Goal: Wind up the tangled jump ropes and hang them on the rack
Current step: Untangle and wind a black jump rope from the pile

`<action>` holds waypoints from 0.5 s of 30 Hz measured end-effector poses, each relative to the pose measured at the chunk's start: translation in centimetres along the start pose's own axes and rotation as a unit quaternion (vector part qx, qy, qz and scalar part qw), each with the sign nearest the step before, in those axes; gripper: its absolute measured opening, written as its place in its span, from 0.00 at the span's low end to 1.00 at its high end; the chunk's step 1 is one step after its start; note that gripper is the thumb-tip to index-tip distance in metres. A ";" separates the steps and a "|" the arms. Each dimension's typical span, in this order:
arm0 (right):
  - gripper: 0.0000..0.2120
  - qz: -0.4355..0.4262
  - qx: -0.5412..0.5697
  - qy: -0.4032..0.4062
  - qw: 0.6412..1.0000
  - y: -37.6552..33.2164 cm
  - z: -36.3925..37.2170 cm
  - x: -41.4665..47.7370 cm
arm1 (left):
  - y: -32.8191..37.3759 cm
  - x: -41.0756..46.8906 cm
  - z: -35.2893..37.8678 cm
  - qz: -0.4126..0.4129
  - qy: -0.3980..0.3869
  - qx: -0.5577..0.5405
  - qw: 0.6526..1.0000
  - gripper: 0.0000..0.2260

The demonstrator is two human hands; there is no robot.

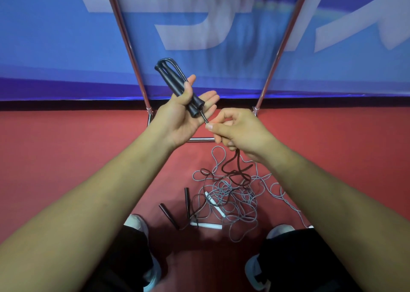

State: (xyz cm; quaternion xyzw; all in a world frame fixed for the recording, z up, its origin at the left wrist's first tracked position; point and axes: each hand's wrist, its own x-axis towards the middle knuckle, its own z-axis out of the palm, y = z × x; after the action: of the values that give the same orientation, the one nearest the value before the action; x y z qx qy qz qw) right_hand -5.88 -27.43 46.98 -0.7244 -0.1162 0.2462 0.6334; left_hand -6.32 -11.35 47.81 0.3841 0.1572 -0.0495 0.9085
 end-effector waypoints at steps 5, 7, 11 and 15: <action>0.06 -0.001 -0.029 -0.003 1.000 0.1 0.4 -0.1 | 0.0 0.1 0.0 0.016 0.027 -0.024 0.999 0.09; 0.06 -0.003 -0.037 -0.006 0.999 0.1 0.4 0.0 | 0.1 0.3 0.0 0.024 0.037 -0.033 0.998 0.10; 0.04 -0.017 -0.072 -0.031 0.997 0.3 0.2 0.0 | 0.4 0.6 -0.2 0.041 0.051 -0.023 0.998 0.08; 0.07 0.006 -0.069 -0.070 0.995 0.2 0.1 -0.1 | 0.9 0.9 -0.8 0.062 0.057 -0.002 0.996 0.12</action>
State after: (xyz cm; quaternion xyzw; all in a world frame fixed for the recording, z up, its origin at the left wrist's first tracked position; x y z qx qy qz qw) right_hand -6.03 -27.40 46.77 -0.7479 -0.1730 0.2915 0.5707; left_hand -5.42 -10.12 47.66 0.3938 0.1848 0.0292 0.8999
